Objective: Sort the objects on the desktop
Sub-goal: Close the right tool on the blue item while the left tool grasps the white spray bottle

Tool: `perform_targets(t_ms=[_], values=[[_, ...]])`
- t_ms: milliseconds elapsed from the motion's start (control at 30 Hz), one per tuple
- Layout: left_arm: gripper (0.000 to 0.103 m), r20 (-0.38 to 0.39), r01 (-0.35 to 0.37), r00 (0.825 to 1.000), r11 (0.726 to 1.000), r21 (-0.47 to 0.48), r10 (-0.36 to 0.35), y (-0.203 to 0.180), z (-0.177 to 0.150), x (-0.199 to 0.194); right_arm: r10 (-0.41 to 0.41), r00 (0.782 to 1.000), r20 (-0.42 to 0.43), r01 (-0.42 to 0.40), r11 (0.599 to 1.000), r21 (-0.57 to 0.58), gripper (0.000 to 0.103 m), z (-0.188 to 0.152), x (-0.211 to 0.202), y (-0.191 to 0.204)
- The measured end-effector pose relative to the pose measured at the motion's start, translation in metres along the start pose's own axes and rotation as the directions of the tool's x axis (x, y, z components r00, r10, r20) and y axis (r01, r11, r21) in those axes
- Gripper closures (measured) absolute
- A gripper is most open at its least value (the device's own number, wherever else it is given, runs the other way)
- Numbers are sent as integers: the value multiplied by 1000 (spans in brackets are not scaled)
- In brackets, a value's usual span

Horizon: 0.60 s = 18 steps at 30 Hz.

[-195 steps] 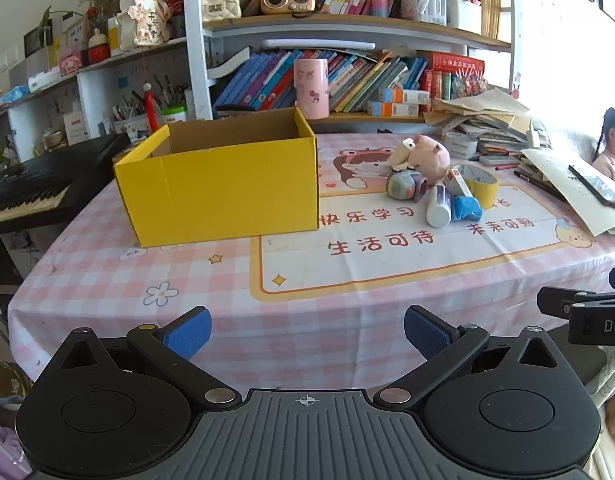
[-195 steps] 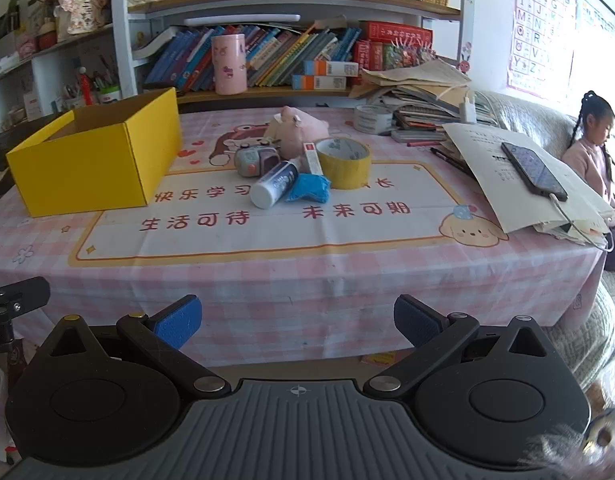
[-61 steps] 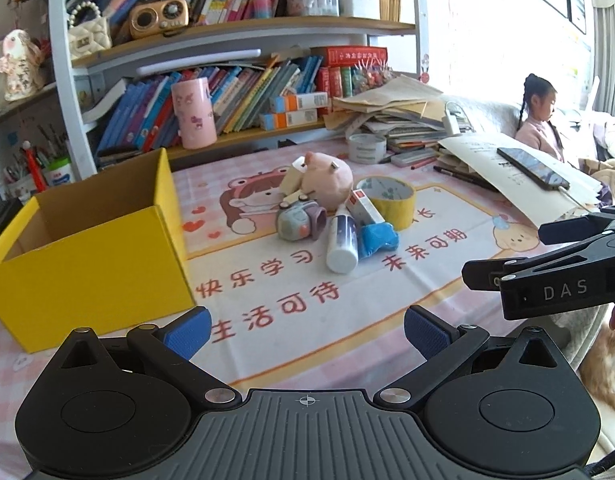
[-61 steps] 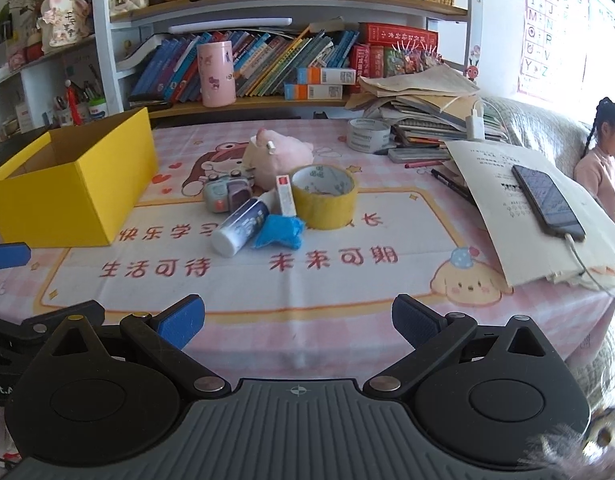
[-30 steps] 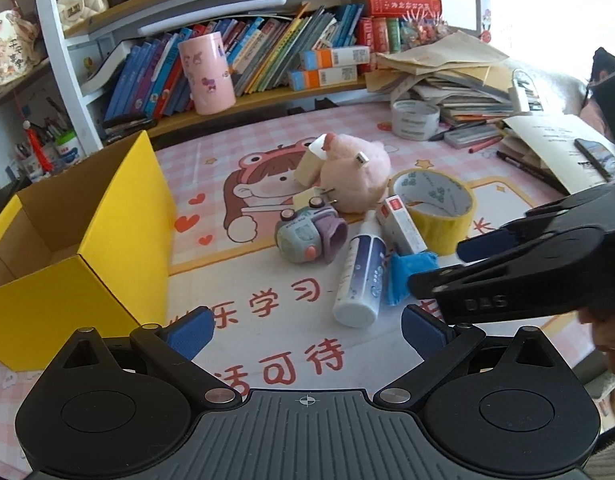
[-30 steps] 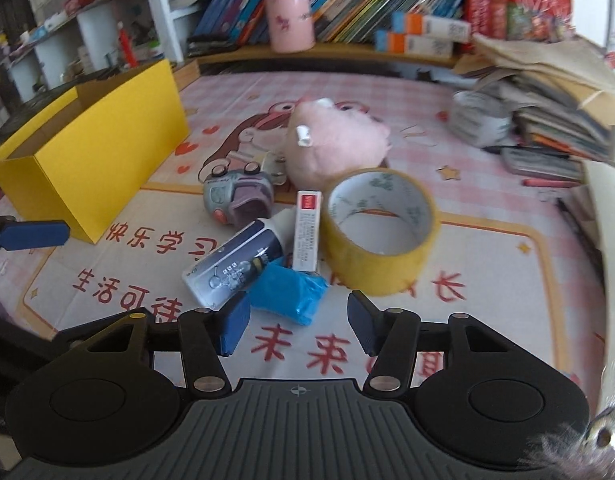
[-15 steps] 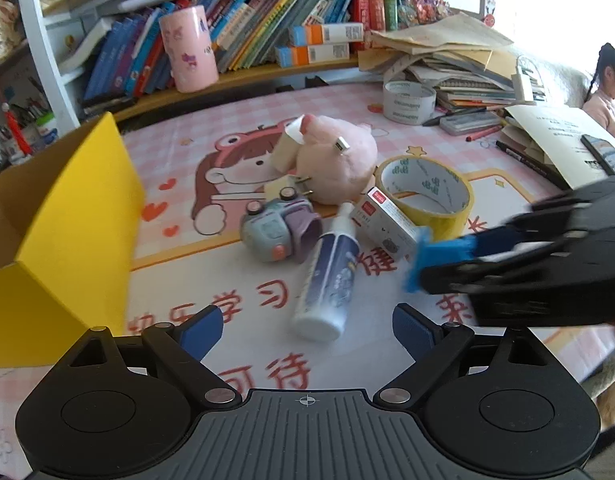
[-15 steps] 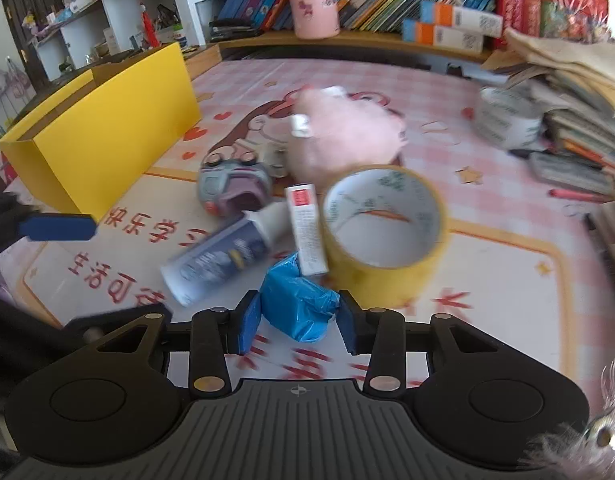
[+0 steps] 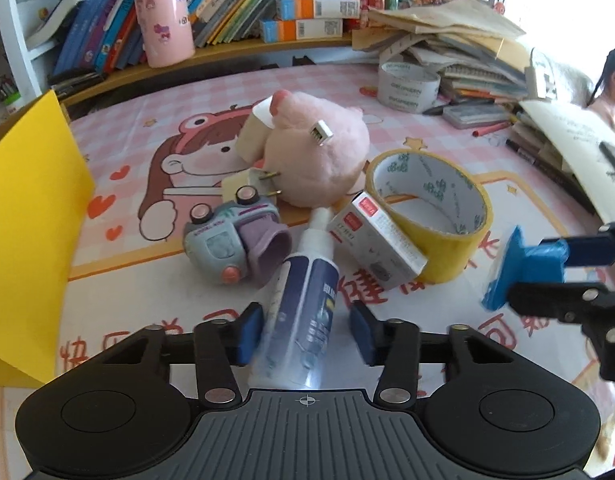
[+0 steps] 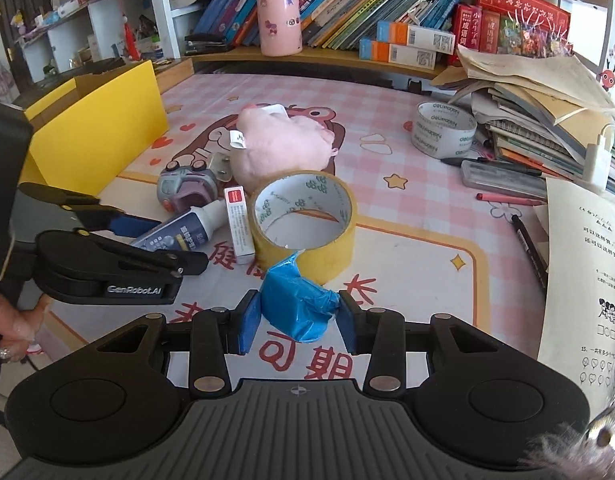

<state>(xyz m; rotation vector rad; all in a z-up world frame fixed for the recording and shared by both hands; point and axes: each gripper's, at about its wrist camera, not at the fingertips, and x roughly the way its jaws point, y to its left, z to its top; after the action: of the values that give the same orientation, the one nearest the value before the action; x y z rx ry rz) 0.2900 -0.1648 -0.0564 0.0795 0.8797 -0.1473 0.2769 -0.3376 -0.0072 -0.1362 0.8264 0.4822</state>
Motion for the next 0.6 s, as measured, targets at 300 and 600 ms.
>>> perform_targets(t_ms=[300,600], values=[[72,19,38,999,996,-86,-36,5,3,-9,31,999,-9,-31,1000,1,66,2,5,3],[72,198,139,976,960,-243,-91,33,9,-69,29,999,14,-29,998,55,66,13,5,8]])
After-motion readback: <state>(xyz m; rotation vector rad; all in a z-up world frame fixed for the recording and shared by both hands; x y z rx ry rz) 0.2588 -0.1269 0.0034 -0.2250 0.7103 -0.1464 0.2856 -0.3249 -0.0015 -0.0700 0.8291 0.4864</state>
